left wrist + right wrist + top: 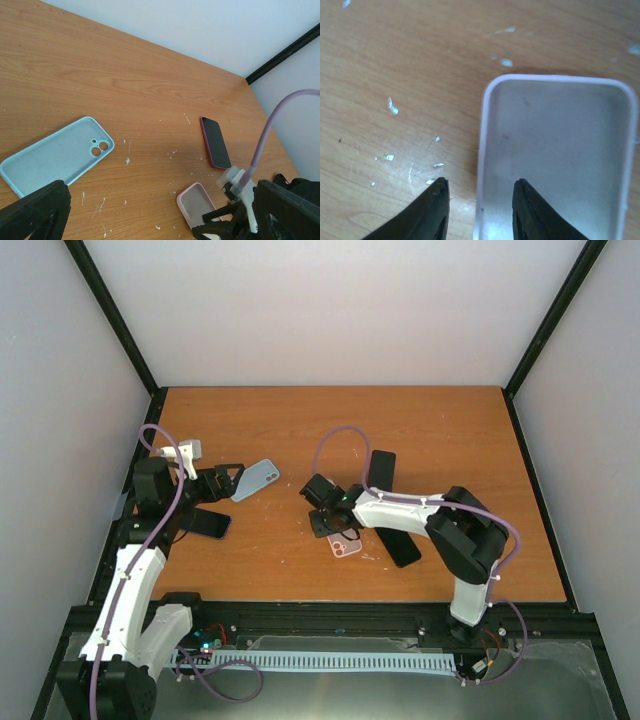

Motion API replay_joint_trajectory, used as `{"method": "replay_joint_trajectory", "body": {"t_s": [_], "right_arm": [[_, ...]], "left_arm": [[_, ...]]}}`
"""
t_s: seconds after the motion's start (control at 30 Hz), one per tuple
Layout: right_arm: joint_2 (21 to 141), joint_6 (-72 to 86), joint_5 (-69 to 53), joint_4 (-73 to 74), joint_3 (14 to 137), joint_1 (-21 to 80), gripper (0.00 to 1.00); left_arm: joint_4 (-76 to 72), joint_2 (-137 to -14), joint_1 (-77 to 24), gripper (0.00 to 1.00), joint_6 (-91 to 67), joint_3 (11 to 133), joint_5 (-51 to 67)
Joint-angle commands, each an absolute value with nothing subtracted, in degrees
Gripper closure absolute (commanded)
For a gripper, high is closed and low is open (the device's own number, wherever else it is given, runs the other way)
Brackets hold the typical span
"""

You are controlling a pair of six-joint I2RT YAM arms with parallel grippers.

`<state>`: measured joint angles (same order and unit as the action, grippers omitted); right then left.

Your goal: Put the phone into the phone case

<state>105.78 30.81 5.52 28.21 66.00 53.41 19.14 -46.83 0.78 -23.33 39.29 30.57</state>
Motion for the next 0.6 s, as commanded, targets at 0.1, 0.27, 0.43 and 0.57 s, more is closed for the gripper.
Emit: {"method": "replay_joint_trajectory", "body": {"t_s": [0.1, 0.27, 0.43, 0.57], "right_arm": [[98.80, 30.90, 13.45, 35.32, 64.27, 53.61, 0.41], [92.45, 32.00, 18.78, 41.60, 60.64, 52.28, 0.23], [86.93, 31.27, 18.73, 44.14, 56.25, 46.73, 0.00], [84.66, 29.37, 15.51, 43.86, 53.32, 41.08, 0.00]], "left_arm": [[17.53, -46.23, 0.51, 0.01, -21.98, 39.37, 31.96], [17.83, -47.04, 0.44, 0.01, -21.85, 39.46, 32.17], [17.86, -46.76, 0.44, 0.00, -21.81, 39.40, 31.91], [17.94, -46.85, 0.48, 0.01, -21.76, 39.48, 31.93]]}}
